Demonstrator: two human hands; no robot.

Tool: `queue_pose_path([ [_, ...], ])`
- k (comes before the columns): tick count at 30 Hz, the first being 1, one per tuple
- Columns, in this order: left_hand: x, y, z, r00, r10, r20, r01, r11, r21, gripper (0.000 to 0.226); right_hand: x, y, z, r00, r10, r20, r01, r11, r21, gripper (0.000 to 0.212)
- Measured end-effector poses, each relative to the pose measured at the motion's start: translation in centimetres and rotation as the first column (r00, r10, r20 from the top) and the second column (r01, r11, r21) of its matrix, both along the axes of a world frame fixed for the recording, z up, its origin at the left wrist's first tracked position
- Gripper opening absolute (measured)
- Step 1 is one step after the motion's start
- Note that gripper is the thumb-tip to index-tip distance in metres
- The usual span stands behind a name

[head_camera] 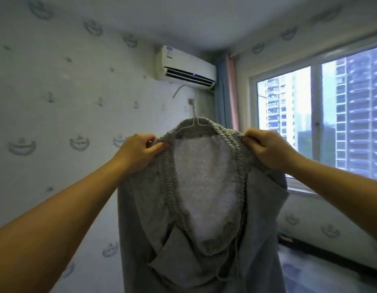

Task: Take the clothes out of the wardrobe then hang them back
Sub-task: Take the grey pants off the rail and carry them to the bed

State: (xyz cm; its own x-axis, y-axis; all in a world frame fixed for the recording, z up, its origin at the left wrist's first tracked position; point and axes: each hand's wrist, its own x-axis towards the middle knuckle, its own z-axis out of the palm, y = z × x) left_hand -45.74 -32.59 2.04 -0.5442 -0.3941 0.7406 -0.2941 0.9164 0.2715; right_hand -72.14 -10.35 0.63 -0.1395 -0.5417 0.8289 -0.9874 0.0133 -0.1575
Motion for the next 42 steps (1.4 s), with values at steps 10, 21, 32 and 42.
queue_pose_path([
  [10, -24.6, 4.6, -12.5, 0.877, -0.453, 0.16, 0.433, 0.89, 0.146, 0.037, -13.2, 14.2, -12.3, 0.842, -0.535, 0.077, 0.501, 0.826, 0.258, 0.015],
  [21, -41.2, 10.4, -30.9, 0.521, -0.791, 0.323, 0.666, 0.612, 0.426, 0.031, -15.2, 23.6, -29.6, 0.519, -0.809, 0.276, 0.666, 0.585, 0.462, 0.013],
  [32, -46.1, 15.6, -49.3, 0.278, -0.829, 0.486, 0.437, 0.56, 0.704, 0.036, -15.1, 27.2, -47.3, 0.162, -0.899, 0.408, 0.576, 0.422, 0.701, 0.011],
  [42, -52.0, 21.1, -60.0, 0.181, -0.78, 0.6, 0.227, 0.626, 0.746, 0.037, -21.7, 33.1, -58.4, 0.059, -0.866, 0.497, 0.356, 0.484, 0.8, 0.012],
])
